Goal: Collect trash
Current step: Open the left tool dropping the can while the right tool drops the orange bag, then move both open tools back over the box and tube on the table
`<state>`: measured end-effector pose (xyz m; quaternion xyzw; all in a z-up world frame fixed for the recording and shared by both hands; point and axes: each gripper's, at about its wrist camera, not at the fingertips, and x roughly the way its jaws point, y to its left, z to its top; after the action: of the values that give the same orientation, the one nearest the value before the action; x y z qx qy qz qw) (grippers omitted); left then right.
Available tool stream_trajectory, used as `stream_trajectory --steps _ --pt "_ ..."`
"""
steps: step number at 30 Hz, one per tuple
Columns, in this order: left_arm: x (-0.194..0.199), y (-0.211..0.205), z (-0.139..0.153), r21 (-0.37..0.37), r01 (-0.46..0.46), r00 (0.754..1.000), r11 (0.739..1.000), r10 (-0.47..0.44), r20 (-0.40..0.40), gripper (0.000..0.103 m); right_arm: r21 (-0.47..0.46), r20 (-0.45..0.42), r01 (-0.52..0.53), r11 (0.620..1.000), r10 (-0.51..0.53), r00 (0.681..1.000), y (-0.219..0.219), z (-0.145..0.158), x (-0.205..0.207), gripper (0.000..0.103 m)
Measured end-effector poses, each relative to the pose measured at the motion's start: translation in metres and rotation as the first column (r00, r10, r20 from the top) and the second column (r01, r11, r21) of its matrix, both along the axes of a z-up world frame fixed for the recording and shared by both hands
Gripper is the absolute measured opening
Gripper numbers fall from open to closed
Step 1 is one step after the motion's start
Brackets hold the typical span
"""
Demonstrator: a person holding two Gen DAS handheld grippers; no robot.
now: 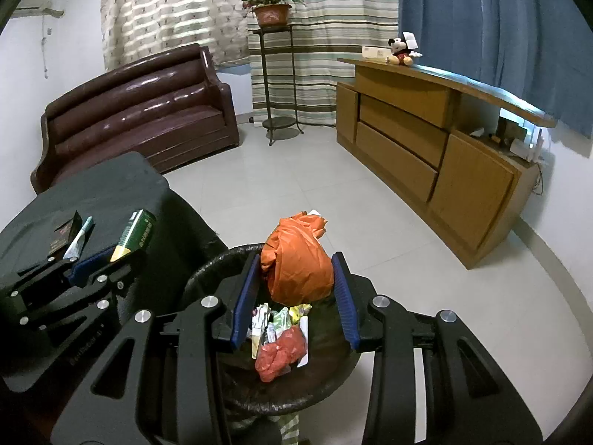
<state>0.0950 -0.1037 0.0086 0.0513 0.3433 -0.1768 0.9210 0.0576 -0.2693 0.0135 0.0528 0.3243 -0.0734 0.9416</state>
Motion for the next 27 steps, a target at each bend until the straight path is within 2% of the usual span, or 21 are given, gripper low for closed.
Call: stream_trajectory --steps 4,7,17,27 --pt "0.004 -0.002 -0.001 0.004 -0.004 1.000 1.000 0.004 -0.003 0.026 0.009 -0.001 0.002 1.000 -0.002 1.000 -0.002 -0.004 0.004 0.040" --pt "0.004 -0.002 -0.003 0.007 -0.010 1.000 1.000 0.010 -0.002 0.040 0.024 -0.001 0.006 1.000 -0.006 1.000 -0.005 -0.007 0.005 0.055" --pt "0.009 -0.002 -0.004 0.011 -0.030 1.000 0.999 0.031 -0.007 0.054 0.022 -0.003 0.009 1.000 -0.009 1.000 -0.008 -0.008 0.004 0.055" --pt "0.010 0.006 0.000 0.002 -0.045 0.999 0.999 0.045 -0.005 0.056 0.020 -0.007 0.011 1.000 -0.011 1.000 -0.012 -0.008 0.003 0.055"
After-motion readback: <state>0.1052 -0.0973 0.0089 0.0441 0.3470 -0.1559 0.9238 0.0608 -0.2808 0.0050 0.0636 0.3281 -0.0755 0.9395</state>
